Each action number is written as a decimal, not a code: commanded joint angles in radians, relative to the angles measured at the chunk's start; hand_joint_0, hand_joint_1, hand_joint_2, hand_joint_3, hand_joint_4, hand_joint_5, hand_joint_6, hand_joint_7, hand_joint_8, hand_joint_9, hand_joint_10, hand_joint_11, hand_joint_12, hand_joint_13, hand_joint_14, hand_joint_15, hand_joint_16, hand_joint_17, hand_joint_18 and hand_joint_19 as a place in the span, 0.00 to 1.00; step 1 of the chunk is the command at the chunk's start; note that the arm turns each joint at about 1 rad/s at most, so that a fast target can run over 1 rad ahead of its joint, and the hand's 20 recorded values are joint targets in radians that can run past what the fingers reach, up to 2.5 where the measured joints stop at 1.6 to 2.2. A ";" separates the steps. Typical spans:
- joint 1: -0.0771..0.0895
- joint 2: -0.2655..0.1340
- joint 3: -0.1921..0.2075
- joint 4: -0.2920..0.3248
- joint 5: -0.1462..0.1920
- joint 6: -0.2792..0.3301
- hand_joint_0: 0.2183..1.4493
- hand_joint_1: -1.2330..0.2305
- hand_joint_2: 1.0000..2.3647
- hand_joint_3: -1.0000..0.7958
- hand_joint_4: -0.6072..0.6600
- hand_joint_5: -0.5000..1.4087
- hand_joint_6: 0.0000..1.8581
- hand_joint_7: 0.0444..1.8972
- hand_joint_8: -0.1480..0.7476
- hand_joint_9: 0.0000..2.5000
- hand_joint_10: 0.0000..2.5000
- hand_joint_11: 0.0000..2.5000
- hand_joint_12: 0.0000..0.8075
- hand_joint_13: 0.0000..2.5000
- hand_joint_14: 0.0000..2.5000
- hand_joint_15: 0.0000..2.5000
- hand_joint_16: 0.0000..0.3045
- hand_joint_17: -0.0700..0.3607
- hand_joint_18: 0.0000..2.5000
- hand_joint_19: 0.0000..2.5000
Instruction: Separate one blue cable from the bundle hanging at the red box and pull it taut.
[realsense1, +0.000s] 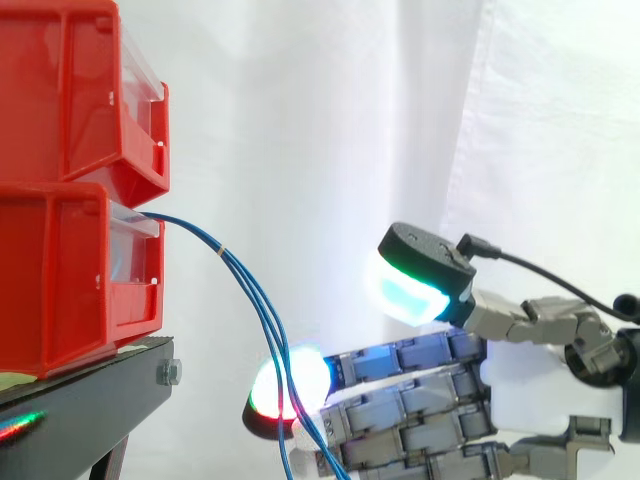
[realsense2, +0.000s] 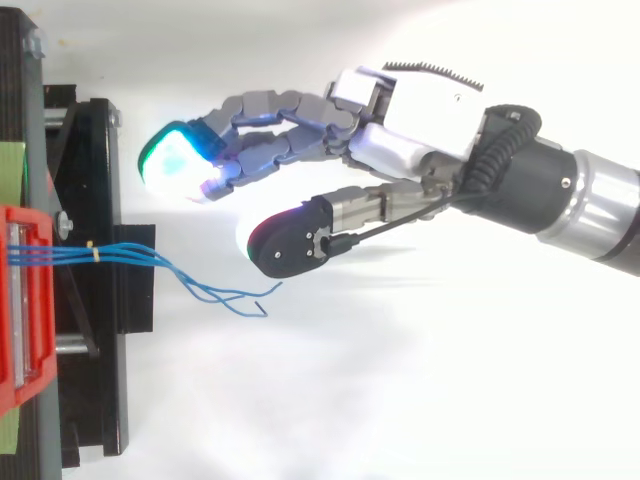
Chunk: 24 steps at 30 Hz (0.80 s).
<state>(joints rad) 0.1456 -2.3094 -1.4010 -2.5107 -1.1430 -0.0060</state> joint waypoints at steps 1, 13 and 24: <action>0.003 -0.033 0.014 0.038 0.000 0.018 0.22 0.39 0.00 0.28 0.62 0.15 0.27 0.41 0.45 0.16 0.00 0.02 0.38 0.16 0.00 0.04 0.14 0.38 0.15 0.09; 0.005 -0.051 0.051 0.020 -0.012 0.067 0.25 0.38 0.00 0.28 0.66 0.17 0.27 0.47 0.46 0.17 0.00 0.06 0.39 0.20 0.00 0.07 0.13 0.37 0.19 0.14; 0.014 -0.050 0.057 0.010 -0.087 0.084 0.27 0.39 0.00 0.29 0.68 0.18 0.27 0.50 0.46 0.20 0.00 0.10 0.39 0.23 0.00 0.11 0.13 0.36 0.22 0.17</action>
<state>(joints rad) 0.1582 -2.3594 -1.3486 -2.4984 -1.1959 0.0777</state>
